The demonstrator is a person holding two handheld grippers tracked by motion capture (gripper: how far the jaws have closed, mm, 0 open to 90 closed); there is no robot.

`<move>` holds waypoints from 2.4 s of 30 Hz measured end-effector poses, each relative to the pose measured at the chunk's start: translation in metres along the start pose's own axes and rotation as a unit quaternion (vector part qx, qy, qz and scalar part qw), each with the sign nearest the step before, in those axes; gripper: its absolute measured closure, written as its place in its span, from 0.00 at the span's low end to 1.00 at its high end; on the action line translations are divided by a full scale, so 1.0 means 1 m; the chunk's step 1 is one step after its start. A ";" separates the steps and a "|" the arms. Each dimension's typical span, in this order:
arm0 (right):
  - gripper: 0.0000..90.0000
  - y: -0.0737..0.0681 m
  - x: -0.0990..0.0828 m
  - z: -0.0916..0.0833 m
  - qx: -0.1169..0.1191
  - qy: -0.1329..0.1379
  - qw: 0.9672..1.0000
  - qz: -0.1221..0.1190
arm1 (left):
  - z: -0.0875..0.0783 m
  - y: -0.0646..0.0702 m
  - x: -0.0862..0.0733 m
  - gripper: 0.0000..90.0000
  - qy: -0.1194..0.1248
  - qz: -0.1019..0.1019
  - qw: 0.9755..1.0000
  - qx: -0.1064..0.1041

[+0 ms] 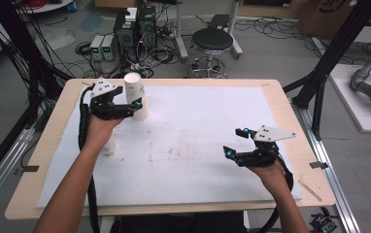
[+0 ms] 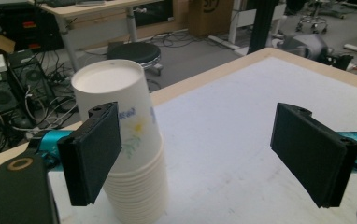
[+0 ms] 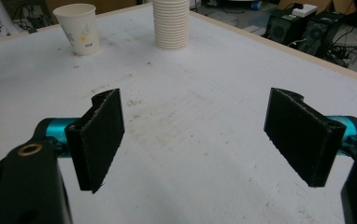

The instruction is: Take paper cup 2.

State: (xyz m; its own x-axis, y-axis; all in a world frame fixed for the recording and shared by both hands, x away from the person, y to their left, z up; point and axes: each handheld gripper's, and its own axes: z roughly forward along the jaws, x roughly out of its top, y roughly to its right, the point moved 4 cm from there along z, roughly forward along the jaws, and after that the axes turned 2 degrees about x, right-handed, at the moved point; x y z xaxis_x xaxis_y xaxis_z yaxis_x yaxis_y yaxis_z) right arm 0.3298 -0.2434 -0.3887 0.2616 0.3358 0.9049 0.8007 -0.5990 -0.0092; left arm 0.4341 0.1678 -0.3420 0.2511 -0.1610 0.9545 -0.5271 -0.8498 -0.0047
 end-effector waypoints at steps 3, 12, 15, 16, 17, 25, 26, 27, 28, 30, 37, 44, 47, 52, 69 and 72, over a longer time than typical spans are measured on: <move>0.23 0.000 0.000 0.001 0.001 -0.001 1.000 0.000 | 0.010 -0.009 0.004 0.18 -0.011 -0.006 1.000 0.010; 0.23 0.000 -0.001 0.001 0.001 -0.001 1.000 0.003 | 0.041 -0.033 0.012 0.18 -0.039 -0.032 0.998 0.025; 0.23 0.001 -0.002 0.000 0.000 -0.003 1.000 0.005 | 0.048 -0.037 0.014 0.18 -0.044 -0.032 0.998 0.027; 0.23 0.001 -0.002 0.000 0.000 -0.004 1.000 0.005 | 0.050 -0.038 0.014 0.18 -0.043 -0.034 0.998 0.029; 0.23 0.002 -0.003 0.000 0.000 -0.003 1.000 0.006 | 0.053 -0.040 0.013 0.18 -0.047 -0.036 0.998 0.030; 0.23 0.002 -0.003 -0.002 -0.002 -0.002 1.000 0.005 | 0.068 -0.045 0.007 0.24 -0.057 -0.035 0.997 0.031; 0.23 0.002 -0.003 -0.002 -0.002 -0.003 1.000 0.006 | 0.069 -0.045 0.008 0.25 -0.059 -0.033 0.997 0.031; 0.23 0.002 -0.003 -0.002 -0.002 -0.003 1.000 0.007 | 0.069 -0.045 0.007 0.26 -0.061 -0.032 0.997 0.031; 0.23 0.002 -0.003 -0.002 -0.001 -0.003 1.000 0.006 | 0.070 -0.046 0.007 0.27 -0.062 -0.034 0.997 0.031; 0.23 0.002 -0.003 -0.002 -0.002 -0.003 1.000 0.007 | 0.071 -0.047 0.006 0.29 -0.064 -0.032 0.997 0.034; 0.23 0.004 -0.004 -0.003 -0.004 -0.002 1.000 0.008 | 0.072 -0.047 0.006 0.37 -0.061 -0.027 0.997 0.024; 0.23 0.004 -0.004 -0.002 -0.003 -0.003 1.000 0.008 | 0.069 -0.048 0.009 0.37 -0.059 -0.023 0.998 0.017; 0.23 0.003 -0.004 -0.002 -0.002 -0.004 1.000 0.009 | 0.068 -0.049 0.012 0.37 -0.055 -0.025 0.998 0.014; 0.23 0.003 -0.005 -0.001 -0.001 -0.006 1.000 0.009 | 0.069 -0.050 0.013 0.37 -0.059 -0.031 0.998 0.013; 0.23 0.003 -0.005 -0.002 0.000 -0.006 1.000 0.009 | 0.068 -0.051 0.013 0.37 -0.049 -0.036 0.998 0.014; 0.23 0.003 -0.005 -0.001 0.001 -0.007 1.000 0.009 | 0.066 -0.051 0.015 0.37 -0.041 -0.038 0.998 0.012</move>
State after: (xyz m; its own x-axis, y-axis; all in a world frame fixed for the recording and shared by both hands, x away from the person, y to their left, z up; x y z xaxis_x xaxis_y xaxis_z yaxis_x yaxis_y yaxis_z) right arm 0.3301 -0.2478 -0.3924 0.2834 0.3353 0.8985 0.7964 -0.6042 -0.0257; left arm 0.5185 0.1757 -0.3467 0.3553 -0.1362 0.9248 -0.4842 -0.8730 0.0575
